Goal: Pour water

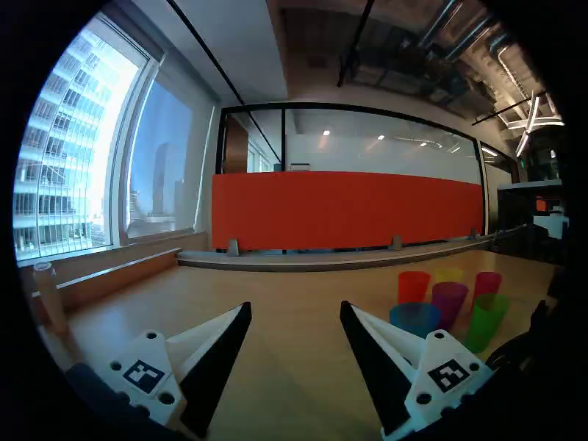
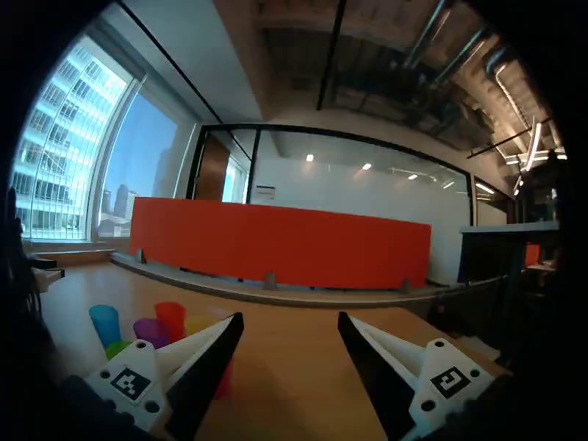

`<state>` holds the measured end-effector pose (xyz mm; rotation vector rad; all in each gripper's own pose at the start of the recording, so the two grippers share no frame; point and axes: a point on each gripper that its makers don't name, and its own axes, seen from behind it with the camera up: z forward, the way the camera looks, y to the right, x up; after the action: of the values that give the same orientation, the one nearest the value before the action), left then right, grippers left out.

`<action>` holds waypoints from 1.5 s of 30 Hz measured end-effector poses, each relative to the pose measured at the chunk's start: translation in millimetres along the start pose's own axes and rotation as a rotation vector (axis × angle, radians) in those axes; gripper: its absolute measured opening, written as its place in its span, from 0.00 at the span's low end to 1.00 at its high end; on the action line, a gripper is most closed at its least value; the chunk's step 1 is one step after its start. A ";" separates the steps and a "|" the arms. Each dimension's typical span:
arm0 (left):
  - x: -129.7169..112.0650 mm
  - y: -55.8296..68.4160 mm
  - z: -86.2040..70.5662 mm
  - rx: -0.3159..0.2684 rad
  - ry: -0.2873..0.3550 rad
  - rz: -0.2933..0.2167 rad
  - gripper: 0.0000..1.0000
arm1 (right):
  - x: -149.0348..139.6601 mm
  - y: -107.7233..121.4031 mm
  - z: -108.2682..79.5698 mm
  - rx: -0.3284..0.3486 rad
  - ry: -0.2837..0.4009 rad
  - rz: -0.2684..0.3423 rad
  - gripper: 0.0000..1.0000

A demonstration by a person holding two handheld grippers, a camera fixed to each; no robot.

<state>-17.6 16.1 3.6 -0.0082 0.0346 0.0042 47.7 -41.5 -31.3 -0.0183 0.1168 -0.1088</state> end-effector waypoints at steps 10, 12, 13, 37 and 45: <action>0.1 0.2 -0.7 0.000 0.000 0.000 0.89 | -18.9 6.4 5.7 -0.023 0.000 0.030 0.99; 0.4 0.2 -0.4 0.000 0.000 0.000 0.89 | -21.9 6.7 6.5 -0.028 0.000 0.041 0.99; 0.3 0.1 -0.2 0.000 0.000 0.000 0.89 | -23.2 6.3 7.1 -0.030 0.001 0.045 0.99; -0.3 -0.1 -0.8 0.000 0.000 0.000 0.89 | -55.6 1.2 6.1 -0.011 -0.014 0.096 0.99; 0.3 0.2 -0.2 0.000 0.000 0.000 0.89 | -60.0 -1.0 8.1 -0.001 -0.017 0.086 0.99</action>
<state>-17.3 16.4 3.4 -0.0083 0.0345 0.0043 -10.7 -35.8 -16.3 -0.0150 0.1006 -0.0230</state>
